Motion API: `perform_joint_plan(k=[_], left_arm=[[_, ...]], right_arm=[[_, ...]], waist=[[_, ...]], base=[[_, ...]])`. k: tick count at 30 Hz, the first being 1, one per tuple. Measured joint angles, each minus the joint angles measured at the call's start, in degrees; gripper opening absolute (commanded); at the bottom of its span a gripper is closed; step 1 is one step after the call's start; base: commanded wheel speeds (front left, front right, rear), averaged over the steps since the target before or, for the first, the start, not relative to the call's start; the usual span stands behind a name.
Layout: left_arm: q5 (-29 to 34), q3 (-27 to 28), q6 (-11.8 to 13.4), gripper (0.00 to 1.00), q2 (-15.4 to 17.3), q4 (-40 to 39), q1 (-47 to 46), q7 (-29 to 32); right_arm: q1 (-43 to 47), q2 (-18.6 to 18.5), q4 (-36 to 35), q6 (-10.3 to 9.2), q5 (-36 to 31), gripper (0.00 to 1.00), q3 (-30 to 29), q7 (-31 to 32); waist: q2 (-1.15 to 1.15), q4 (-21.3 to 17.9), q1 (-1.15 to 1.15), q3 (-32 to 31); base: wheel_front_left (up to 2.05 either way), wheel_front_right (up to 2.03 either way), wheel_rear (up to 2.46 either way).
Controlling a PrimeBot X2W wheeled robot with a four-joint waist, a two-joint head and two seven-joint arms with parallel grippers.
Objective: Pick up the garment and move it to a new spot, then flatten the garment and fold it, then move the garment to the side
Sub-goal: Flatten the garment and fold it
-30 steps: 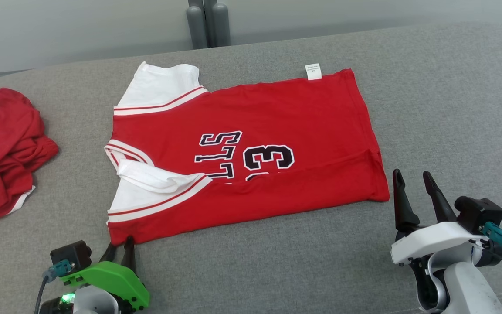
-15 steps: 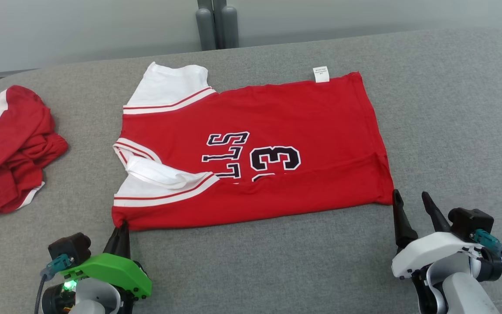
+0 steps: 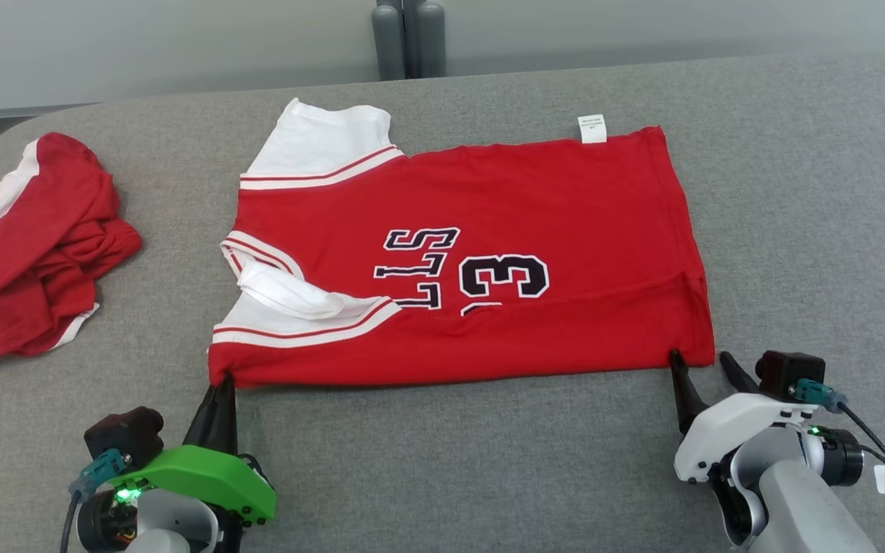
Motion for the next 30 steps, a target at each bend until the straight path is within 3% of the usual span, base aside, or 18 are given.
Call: perform_joint_plan(k=[1, 2, 4, 7, 12, 16, 23, 30], left_arm=[[0.0, -0.1, 0.1, 0.0, 0.0, -0.2, 0.0, 0.0], [0.0, -0.1, 0.1, 0.0, 0.0, -0.5, 0.1, 0.0], [0.0, -0.1, 0.3, 0.0, 0.0, -1.1, 0.2, 0.0], [0.0, 0.0, 0.5, 0.0, 0.2, -1.5, 0.3, -0.4], [0.0, 0.0, 0.5, 0.0, 0.6, -2.2, 0.5, -1.0], [0.1, -0.4, 0.2, 0.0, 1.3, -4.5, 1.5, -1.2], [0.3, -1.6, 0.4, 0.0, 3.2, -13.7, 9.0, 1.3], [0.4, -2.4, 2.9, 0.0, 4.5, -22.9, 18.8, 5.5]], right_arm=[[-0.4, 0.0, 0.8, 0.0, 0.1, 0.69, 0.2, 0.1], [-1.1, 0.0, 1.7, 0.0, 0.5, 0.48, 0.4, 0.4], [-2.1, 0.0, 3.2, 0.0, 1.9, 0.35, 0.8, 0.4], [-3.5, 0.0, 5.5, 0.01, 4.5, 0.0, 0.7, 0.2], [-4.9, 0.1, 7.0, 0.05, 11.5, 0.0, 0.9, 0.3], [-4.6, 0.1, 4.4, 0.05, 12.7, 0.0, 0.4, 0.3], [4.2, -1.1, -9.3, 0.05, 15.4, 0.0, -0.5, 5.1], [16.6, -1.2, -23.3, 0.05, 14.5, 0.0, -4.2, 12.7]], waist=[[0.0, 0.1, 0.0, 0.0], [0.0, 0.2, 0.0, 0.0], [0.0, 0.2, 0.0, 0.0], [0.0, 0.1, 0.0, -0.1], [0.0, -0.1, 0.0, -0.4], [0.0, -0.3, 0.0, -0.9], [0.0, -0.8, 0.0, -1.9], [0.0, -1.5, 0.0, -2.7]], base=[[0.0, 0.0, 0.0], [0.0, 0.0, 0.0], [0.0, 0.0, 0.0], [0.0, 0.0, 0.0], [0.0, 0.0, 0.0], [0.0, 0.0, 0.0], [0.0, 0.0, 0.0], [0.0, 0.0, 0.0]])
